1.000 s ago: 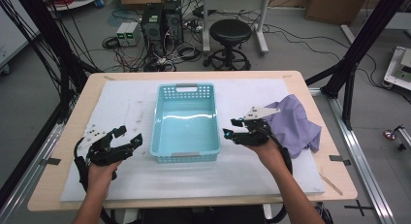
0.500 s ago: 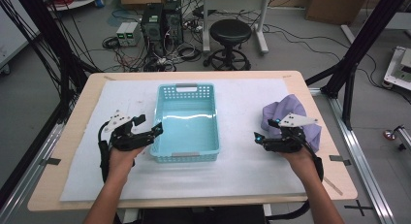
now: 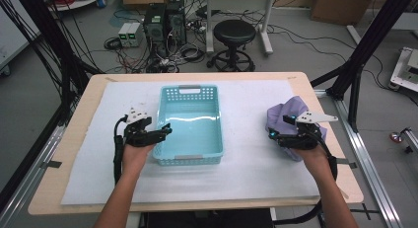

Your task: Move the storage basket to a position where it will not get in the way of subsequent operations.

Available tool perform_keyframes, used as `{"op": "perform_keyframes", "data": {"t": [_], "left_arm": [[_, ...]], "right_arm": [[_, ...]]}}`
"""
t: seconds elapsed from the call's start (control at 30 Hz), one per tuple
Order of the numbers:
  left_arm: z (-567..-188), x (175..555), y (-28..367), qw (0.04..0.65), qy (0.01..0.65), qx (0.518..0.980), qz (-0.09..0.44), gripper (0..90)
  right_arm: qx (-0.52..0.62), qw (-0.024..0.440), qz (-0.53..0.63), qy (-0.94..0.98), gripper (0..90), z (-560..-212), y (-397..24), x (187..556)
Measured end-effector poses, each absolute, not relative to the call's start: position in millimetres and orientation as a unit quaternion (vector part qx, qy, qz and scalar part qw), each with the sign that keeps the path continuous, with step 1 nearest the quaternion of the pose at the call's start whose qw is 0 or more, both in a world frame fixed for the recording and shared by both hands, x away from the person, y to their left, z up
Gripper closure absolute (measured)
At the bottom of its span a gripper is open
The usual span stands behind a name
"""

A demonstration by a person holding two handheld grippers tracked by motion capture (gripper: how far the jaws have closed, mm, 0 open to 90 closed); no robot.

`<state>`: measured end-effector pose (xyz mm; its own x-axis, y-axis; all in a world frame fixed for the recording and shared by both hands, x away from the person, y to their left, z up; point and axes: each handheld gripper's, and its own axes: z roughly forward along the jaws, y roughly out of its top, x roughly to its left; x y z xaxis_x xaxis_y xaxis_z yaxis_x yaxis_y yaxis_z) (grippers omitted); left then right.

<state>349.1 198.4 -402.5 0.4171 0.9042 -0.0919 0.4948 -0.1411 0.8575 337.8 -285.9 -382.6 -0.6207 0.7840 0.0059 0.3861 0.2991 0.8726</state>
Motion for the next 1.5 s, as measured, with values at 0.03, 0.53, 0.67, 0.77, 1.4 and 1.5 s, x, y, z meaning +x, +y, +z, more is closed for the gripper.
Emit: {"op": "perform_keyframes", "data": {"t": [0.03, 0.53, 0.67, 0.77, 1.4, 1.5], "left_arm": [[-404, 350, 196, 0.430, 0.488, 0.722, 0.234, 22.9], [-415, 364, 185, 0.376, 0.505, 0.733, 0.255, 48.1], [-418, 365, 183, 0.356, 0.514, 0.738, 0.253, 54.7], [-417, 365, 189, 0.352, 0.524, 0.734, 0.251, 64.7], [-413, 359, 244, 0.381, 0.551, 0.692, 0.268, 81.3], [-412, 357, 255, 0.387, 0.560, 0.681, 0.271, 81.4]], "right_arm": [[0.375, 0.221, 0.452, 0.778, 21.9, -384, -286, 335], [0.388, 0.239, 0.454, 0.765, 22.8, -387, -302, 327], [0.389, 0.240, 0.454, 0.765, 23.1, -386, -301, 324], [0.386, 0.243, 0.456, 0.764, 23.5, -384, -301, 322], [0.395, 0.239, 0.458, 0.760, 23.6, -386, -305, 323], [0.395, 0.239, 0.457, 0.760, 23.6, -387, -304, 323]]}}
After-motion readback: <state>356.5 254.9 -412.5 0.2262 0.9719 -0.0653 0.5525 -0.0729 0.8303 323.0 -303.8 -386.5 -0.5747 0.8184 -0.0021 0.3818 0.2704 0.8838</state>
